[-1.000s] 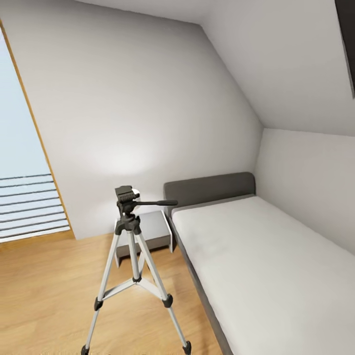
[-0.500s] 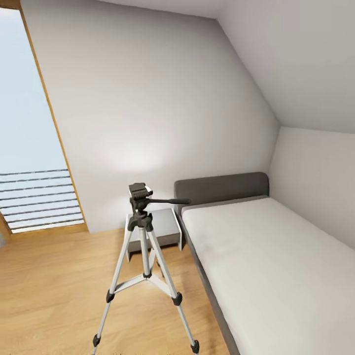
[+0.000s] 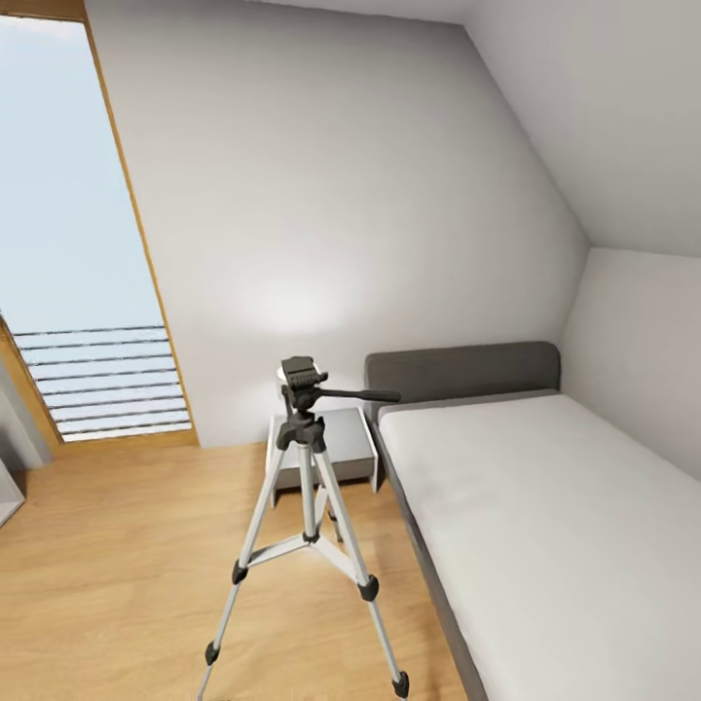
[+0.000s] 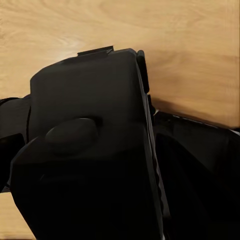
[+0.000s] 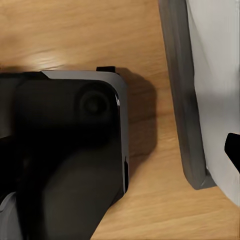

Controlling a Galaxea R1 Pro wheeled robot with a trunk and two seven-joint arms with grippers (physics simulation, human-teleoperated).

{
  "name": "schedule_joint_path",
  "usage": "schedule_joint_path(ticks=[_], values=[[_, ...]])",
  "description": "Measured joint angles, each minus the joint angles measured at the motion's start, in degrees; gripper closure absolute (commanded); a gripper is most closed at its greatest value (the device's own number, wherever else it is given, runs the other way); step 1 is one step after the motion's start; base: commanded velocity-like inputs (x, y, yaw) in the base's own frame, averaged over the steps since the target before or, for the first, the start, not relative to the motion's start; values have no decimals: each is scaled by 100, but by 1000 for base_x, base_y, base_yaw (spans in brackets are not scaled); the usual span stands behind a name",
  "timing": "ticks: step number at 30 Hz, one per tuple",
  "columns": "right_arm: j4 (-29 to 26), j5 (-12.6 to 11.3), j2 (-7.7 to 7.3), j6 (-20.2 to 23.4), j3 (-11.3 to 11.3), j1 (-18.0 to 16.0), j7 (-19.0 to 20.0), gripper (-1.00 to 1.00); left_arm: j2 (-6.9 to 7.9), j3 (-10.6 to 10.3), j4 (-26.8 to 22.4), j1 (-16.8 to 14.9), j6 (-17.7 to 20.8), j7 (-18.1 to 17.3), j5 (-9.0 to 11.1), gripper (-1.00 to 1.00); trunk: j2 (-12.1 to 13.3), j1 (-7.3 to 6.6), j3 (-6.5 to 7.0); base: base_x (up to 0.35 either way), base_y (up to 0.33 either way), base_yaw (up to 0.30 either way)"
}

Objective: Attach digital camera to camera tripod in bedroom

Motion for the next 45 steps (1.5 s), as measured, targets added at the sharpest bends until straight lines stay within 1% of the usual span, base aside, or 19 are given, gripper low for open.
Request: schedule_joint_path(ticks=[35, 45], values=[[0, -3, 0, -15, -5, 2, 0, -100, -9, -2, 0, 0, -2, 0, -3, 100, 1, 0, -171, 0, 0, 171], [0, 0, -10, -20, -5, 1, 0, -100, -9, -2, 1, -1, -5, 0, -4, 100, 0, 0, -188, 0, 0, 44]])
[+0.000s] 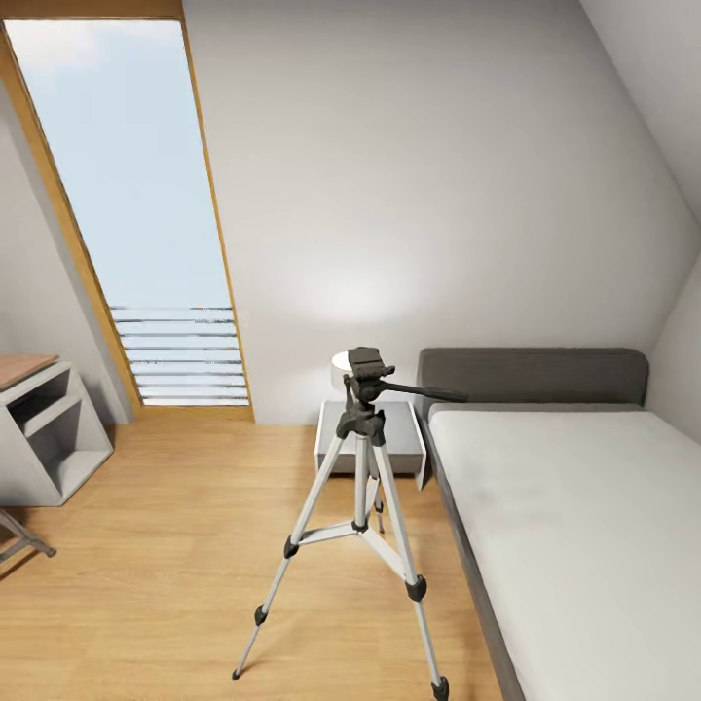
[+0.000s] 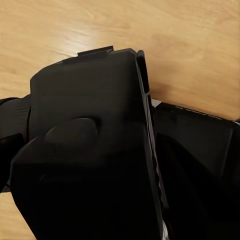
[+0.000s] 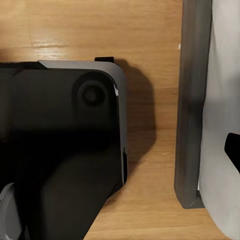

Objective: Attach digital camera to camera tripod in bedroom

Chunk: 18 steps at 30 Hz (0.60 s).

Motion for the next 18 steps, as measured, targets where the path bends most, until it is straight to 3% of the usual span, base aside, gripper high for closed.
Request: schedule_joint_path(ticks=[13, 18], values=[[0, -3, 12, -8, 0, 0, 0, -100, -2, 0, 0, 0, -1, 0, 2, 100, -1, 0, -1, 1, -4, 2], [0, -3, 10, -10, 1, 0, -1, -100, 0, 0, 0, 2, -1, -1, 2, 100, 0, -1, -1, 50, -132, 0]])
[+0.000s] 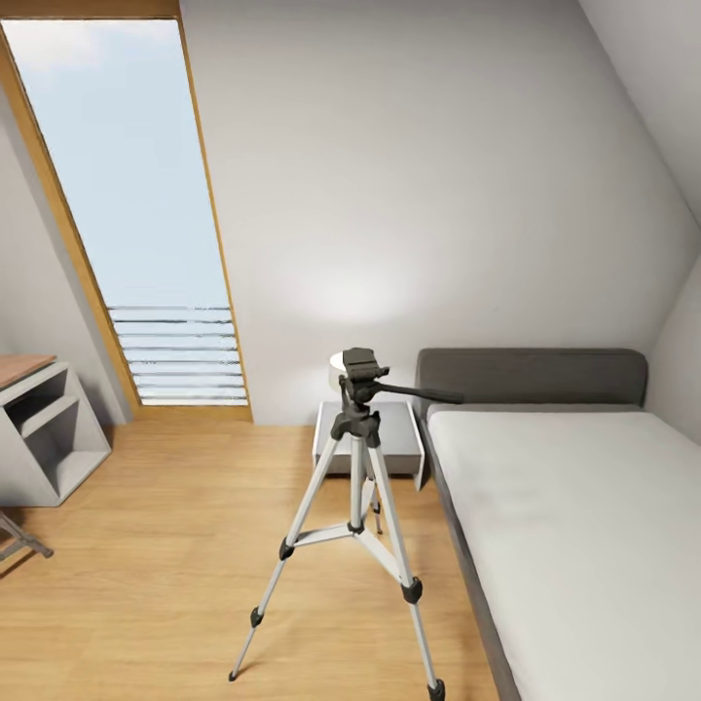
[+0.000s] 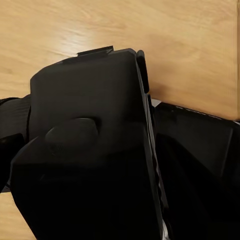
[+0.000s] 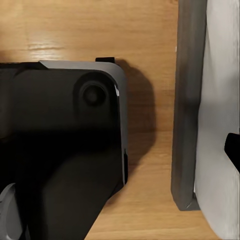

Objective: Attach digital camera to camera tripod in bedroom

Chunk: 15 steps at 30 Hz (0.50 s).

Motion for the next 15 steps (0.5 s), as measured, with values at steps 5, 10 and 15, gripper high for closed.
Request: schedule_joint_path(ticks=[5, 10, 15], values=[[0, 3, 0, 0, 0, 1, 0, -100, 0, 0, 0, -1, 0, 0, 1, 100, 0, 0, 0, 69, -207, 0], [0, 3, 0, 0, 0, 1, 0, -100, 0, 0, 0, -2, 0, 0, 1, 100, 0, 0, 0, 73, -198, 0], [0, 0, 0, 0, 0, 0, 1, -100, 0, 0, 0, -2, 0, 1, 2, 100, 0, 0, 0, 59, -103, 0]])
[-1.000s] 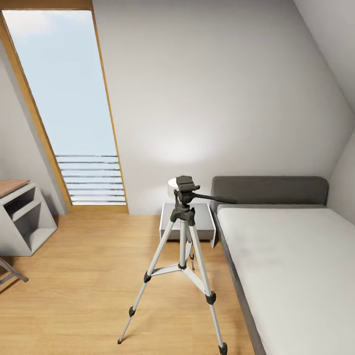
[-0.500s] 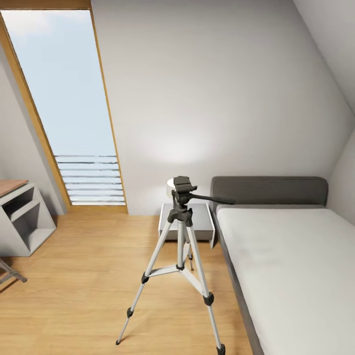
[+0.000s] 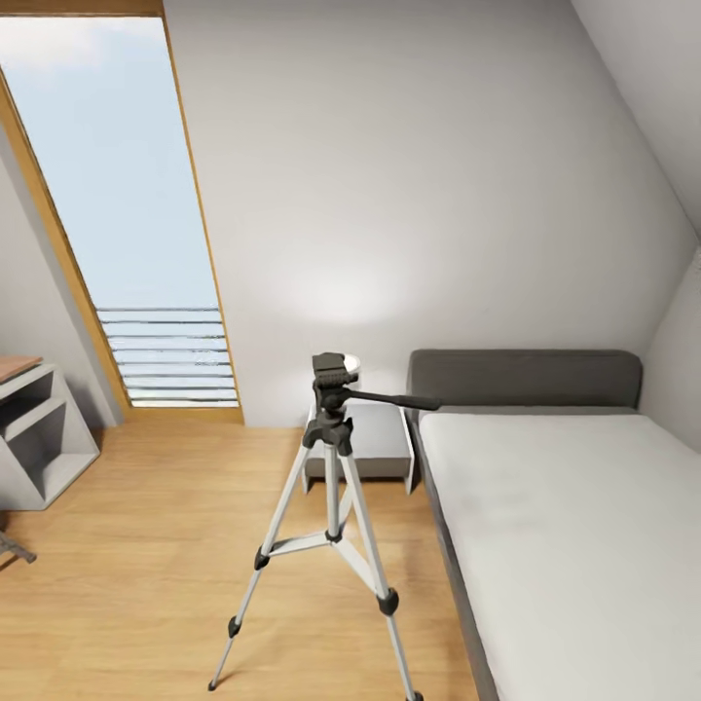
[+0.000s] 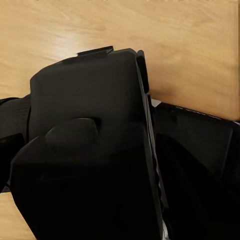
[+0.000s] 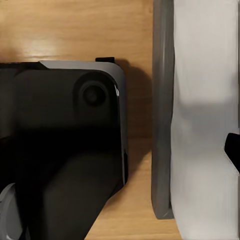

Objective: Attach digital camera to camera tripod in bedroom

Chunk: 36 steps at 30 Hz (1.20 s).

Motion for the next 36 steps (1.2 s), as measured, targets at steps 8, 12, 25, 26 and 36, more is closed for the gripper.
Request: schedule_joint_path(ticks=[8, 12, 25, 26, 36], values=[[0, -1, 0, 0, 0, 0, 1, -100, 0, 3, 0, 0, 0, 1, 0, 100, 0, 0, 0, 12, -18, 0], [0, -1, -2, 0, -2, 0, 0, -100, 0, 3, 0, 0, 0, 0, 0, 100, 0, 1, 0, 2, -3, 0], [0, -2, 11, -1, -11, 0, 1, -100, 0, 7, 1, -1, 0, 0, 0, 100, 0, 0, 2, 0, 0, -40], [0, -4, 13, -1, -12, 0, 1, -100, 0, 7, 1, -1, 0, 0, 0, 100, 0, 0, 4, 0, 0, -169], [0, -5, 9, 8, -13, 0, 1, -100, 0, 4, 0, 1, 0, 0, 0, 100, 0, 1, 11, 0, 0, -56]])
